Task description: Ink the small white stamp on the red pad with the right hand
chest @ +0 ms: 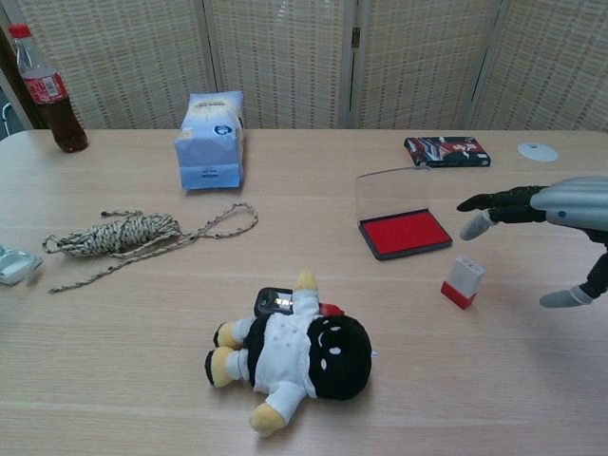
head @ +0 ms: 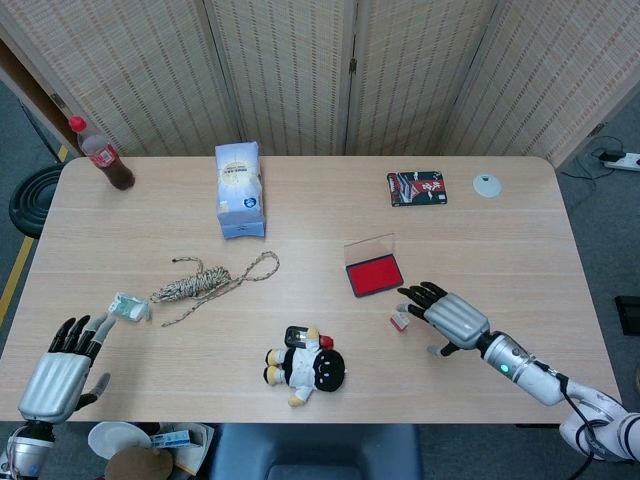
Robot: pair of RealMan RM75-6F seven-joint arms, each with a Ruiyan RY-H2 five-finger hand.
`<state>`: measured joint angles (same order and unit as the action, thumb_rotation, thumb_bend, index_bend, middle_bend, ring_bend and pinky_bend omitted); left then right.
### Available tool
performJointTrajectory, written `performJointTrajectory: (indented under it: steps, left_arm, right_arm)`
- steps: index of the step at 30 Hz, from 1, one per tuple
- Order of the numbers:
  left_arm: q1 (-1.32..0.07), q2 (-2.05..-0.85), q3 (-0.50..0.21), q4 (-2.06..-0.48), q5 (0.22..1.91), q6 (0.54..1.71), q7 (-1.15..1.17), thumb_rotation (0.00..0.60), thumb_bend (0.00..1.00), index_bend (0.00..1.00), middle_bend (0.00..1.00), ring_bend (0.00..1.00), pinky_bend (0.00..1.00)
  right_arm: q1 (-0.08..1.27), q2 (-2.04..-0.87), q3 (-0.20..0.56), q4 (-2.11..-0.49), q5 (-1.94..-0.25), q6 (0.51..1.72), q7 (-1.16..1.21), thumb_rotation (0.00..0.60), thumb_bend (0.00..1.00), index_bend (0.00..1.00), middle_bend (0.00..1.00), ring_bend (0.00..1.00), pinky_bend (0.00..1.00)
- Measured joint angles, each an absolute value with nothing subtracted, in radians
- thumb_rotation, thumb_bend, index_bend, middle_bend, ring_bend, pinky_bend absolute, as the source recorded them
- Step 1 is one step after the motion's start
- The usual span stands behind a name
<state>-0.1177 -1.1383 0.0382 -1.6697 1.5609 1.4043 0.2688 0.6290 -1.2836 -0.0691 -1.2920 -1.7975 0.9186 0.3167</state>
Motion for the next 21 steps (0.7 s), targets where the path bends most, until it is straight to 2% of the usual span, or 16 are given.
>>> performJointTrajectory:
  steps: [12,21]
  left_arm:
    - [-0.119,-1.137,0.035,-1.670,1.548,1.397,0.267,0.600,0.34,0.00,0.00,0.00,0.06]
    - [-0.123,-1.130,0.040,-1.672,1.562,1.397,0.248,0.600,0.34,0.00,0.00,0.00,0.06]
  right_arm:
    - [0.676,-1.359,-0.066,-1.192,-1.753,0.899,0.338,0.600,0.22,0.20,0.00,0.00,0.00]
    - [0.701,-1.379,-0.069,-1.186,-1.721,0.877,0.322,0.600,0.22,0.22,0.00,0.00,0.00]
